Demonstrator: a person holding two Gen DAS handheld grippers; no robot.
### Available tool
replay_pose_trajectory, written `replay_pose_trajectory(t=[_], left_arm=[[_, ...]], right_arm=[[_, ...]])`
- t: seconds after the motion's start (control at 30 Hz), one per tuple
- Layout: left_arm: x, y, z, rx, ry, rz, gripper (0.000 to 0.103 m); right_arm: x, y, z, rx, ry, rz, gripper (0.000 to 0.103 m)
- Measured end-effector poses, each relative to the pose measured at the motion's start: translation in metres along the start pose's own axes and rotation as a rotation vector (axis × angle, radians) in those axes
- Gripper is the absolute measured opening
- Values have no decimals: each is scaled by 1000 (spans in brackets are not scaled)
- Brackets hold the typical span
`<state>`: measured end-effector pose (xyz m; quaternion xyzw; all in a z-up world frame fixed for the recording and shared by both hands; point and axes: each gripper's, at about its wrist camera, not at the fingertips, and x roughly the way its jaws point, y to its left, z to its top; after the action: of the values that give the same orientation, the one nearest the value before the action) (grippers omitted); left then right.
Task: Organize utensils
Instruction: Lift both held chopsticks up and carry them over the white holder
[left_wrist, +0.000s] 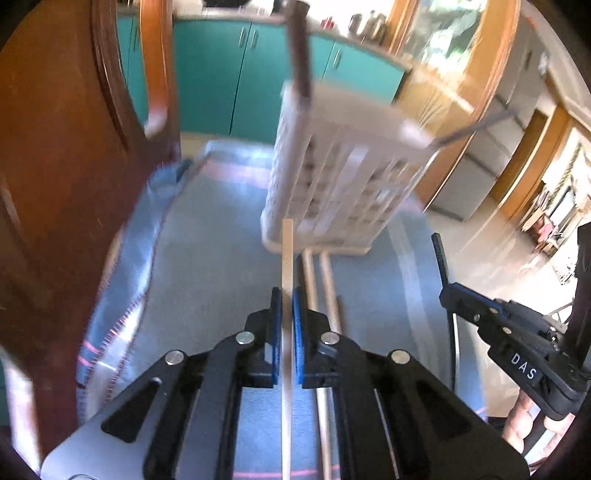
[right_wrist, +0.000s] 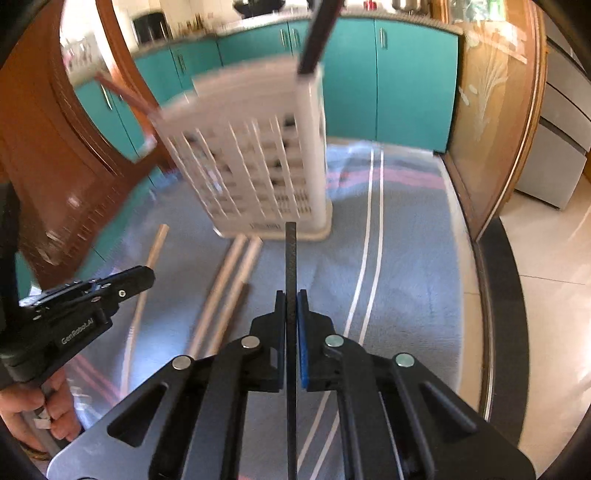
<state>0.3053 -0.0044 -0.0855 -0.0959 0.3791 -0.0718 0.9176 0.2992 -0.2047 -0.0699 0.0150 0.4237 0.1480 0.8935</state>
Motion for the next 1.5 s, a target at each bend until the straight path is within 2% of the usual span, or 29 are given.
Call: replay_pose_trajectory(t=[0.13,0.4,0.5,0.77,0.93,1.13,1.27,1.37,1.5], left_arm=[[-44,-16,4,38,-106,8,7],[-93,-48,15,93,-205,1,7],[-107,-55,32,116,-238,4,7],[-144,-67,92,156,-351,6,7],[-154,-72,124,182,-426,43,7],[-175,-76,159,183,-511,23,7],[-182,-76,179,167,-562,15,7],[-167,-71,185,129,-562,5,7],[-131,-67,184,107,-503,37,7]], right_arm=[[-47,2,4,20,-120,60,7],[-112,-1,19,67,-277,114,7],[-129,-1,33,69,-328,112,7],[-165,10,96,15,-454,75,7],[-177,14,127,-1,-499,64,7],[-179,14,152,15,-561,39,7],[-169,10,161,37,-572,23,7],[-153,8,165,48,-567,0,7],[-130,5,163,61,-556,8,7]])
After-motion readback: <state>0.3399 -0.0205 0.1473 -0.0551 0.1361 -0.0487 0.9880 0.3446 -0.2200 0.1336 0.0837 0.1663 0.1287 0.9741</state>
